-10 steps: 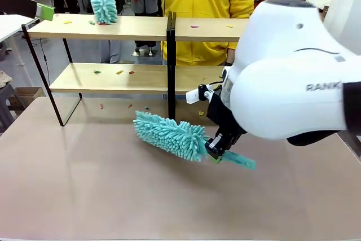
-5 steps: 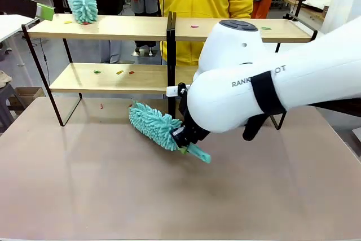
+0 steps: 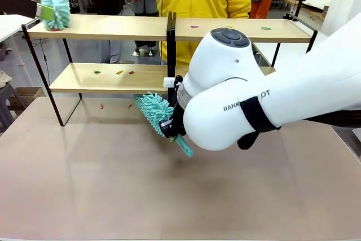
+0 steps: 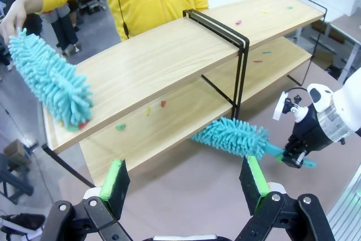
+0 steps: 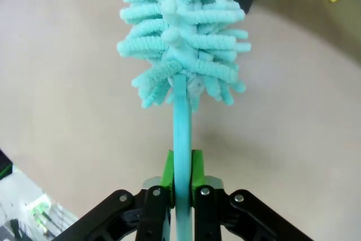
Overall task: Clean the shelves.
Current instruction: Clean a randomly selected level of the Shelf with the Duster.
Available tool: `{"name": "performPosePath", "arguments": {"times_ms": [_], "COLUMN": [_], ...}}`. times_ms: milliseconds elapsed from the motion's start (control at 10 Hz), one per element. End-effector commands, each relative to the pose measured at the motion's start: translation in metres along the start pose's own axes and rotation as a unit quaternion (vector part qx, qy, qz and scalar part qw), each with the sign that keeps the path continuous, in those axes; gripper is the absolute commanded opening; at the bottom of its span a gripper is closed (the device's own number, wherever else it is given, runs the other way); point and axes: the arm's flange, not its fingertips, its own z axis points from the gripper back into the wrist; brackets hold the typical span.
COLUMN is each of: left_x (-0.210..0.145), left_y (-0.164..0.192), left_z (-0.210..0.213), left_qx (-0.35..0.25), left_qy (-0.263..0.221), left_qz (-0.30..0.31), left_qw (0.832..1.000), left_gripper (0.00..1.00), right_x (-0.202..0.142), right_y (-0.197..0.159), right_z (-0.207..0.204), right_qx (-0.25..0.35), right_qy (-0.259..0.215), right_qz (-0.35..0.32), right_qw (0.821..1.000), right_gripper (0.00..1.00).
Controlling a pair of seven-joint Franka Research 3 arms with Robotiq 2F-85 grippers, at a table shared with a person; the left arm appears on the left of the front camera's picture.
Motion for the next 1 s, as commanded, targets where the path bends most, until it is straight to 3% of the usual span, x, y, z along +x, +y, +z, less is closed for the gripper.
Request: {"name": "performPosePath", "arguments": {"times_ms": [0,300,600,900], "left_x": [-0.002,-0.002,-0.002,-0.002], "left_y": [-0.001,-0.001,-0.001,-0.001], "left_z": [-0.001,-0.001,-0.001,-0.001], "left_qx": [0.001,0.001,0.001,0.001], "left_qy": [-0.003,-0.003,-0.003,-0.003], "left_qz": [0.004,0.004,0.004,0.004], "left_qw": [1.000,1.000,1.000,1.000], "left_gripper": [1.00,1.00,1.00,1.00], "right_x": [0.016,0.037,0.056,0.071], "right_y": [0.016,0.028,0.037,0.042], "right_z": [-0.024,-0.051,-0.075,-0.083], "right_qx": [-0.032,-0.045,-0.043,-0.039], "right_qy": [-0.010,-0.032,-0.011,-0.019], "right_qz": [-0.027,-0.042,-0.051,-0.060], "right_qw": [0.999,0.998,0.998,0.997], "right_gripper": [0.00,0.00,0.00,0.00]}}
